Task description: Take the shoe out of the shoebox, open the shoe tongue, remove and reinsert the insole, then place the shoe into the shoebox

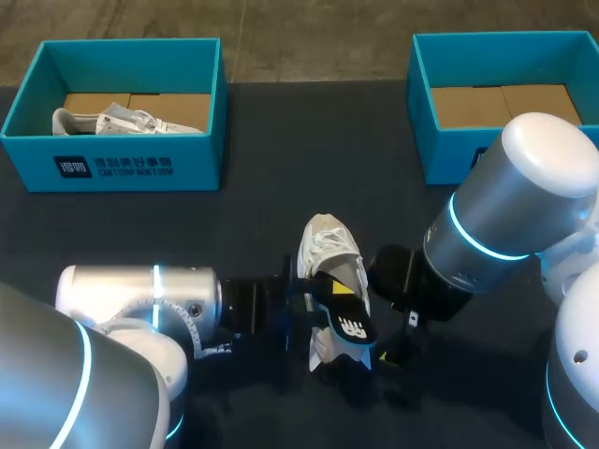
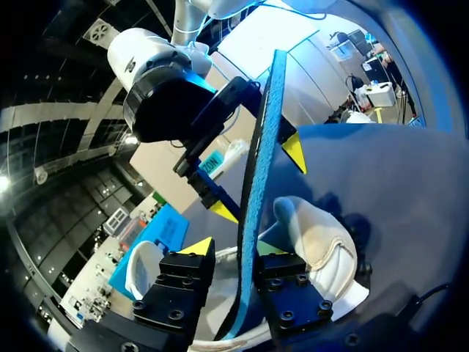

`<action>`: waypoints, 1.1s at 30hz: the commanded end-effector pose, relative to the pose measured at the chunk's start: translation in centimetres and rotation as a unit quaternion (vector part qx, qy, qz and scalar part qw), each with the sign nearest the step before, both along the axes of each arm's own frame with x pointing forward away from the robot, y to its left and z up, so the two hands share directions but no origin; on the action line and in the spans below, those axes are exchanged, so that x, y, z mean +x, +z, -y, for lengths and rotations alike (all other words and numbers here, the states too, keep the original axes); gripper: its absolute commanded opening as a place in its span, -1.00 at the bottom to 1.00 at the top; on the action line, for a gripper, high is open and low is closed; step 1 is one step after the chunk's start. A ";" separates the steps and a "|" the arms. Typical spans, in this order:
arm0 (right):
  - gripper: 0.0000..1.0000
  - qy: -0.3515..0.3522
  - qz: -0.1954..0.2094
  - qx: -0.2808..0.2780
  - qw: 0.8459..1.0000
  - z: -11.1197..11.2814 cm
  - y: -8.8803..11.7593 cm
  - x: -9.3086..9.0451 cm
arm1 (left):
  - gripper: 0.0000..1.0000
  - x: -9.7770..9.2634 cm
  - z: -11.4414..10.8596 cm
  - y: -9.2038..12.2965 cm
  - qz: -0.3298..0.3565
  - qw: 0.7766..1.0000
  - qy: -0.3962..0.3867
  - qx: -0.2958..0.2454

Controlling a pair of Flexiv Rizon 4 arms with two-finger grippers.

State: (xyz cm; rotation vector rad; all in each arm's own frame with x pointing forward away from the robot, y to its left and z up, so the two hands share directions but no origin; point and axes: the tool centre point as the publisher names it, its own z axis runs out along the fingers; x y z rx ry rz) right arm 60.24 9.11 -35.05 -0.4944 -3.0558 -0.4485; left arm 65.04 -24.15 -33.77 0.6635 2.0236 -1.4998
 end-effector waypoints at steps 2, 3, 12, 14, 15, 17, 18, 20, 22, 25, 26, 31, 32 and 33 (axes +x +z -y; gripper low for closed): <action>1.00 0.000 0.000 0.002 1.000 0.1 0.0 -0.1 | -0.35 -0.8 -0.2 0.5 0.006 1.000 0.000 -0.008; 1.00 0.000 0.000 0.002 1.000 0.1 0.0 -0.1 | -0.35 -0.9 -0.2 0.7 0.008 1.000 0.000 -0.010; 1.00 0.000 0.000 0.002 1.000 0.1 0.0 -0.1 | -0.39 -1.5 -0.4 1.4 0.015 1.000 -0.001 -0.018; 1.00 0.000 0.000 0.002 1.000 0.1 0.0 -0.1 | -0.40 -1.7 -0.4 1.5 0.015 1.000 0.001 -0.018; 1.00 0.000 0.000 0.002 1.000 0.1 0.0 -0.1 | -0.40 -1.7 -0.4 1.6 0.015 1.000 0.002 -0.018; 1.00 0.000 0.000 0.002 1.000 0.1 0.0 -0.1 | -0.41 -1.9 -0.5 1.7 0.016 1.000 0.005 -0.018; 1.00 0.000 0.000 0.002 1.000 0.1 0.0 -0.1 | -0.41 -2.0 -0.5 1.8 0.017 1.000 0.007 -0.017; 1.00 0.000 0.000 0.002 1.000 0.1 0.0 -0.1 | -0.44 -2.1 -0.5 1.9 0.018 1.000 0.009 -0.016; 1.00 0.000 0.000 0.002 1.000 0.1 0.0 -0.1 | -0.44 -2.2 -0.6 2.0 0.019 1.000 0.012 -0.015; 1.00 0.000 0.000 0.002 1.000 0.1 0.0 -0.1 | -0.47 -2.4 -0.7 2.2 0.024 0.999 0.017 -0.016; 1.00 0.000 0.000 0.002 1.000 0.1 0.0 -0.1 | -0.50 -2.4 -0.7 2.2 0.024 0.999 0.017 -0.016; 1.00 0.000 0.000 0.002 1.000 0.1 0.0 -0.1 | -1.00 -2.4 -0.6 2.2 0.029 0.999 0.020 -0.011; 1.00 0.000 0.000 0.002 1.000 0.1 0.0 -0.1 | -1.00 -2.4 -0.6 2.1 0.033 0.999 0.019 -0.010; 1.00 0.000 0.000 0.002 1.000 0.1 0.0 -0.1 | -1.00 -2.4 -0.6 2.0 0.034 0.999 0.019 -0.010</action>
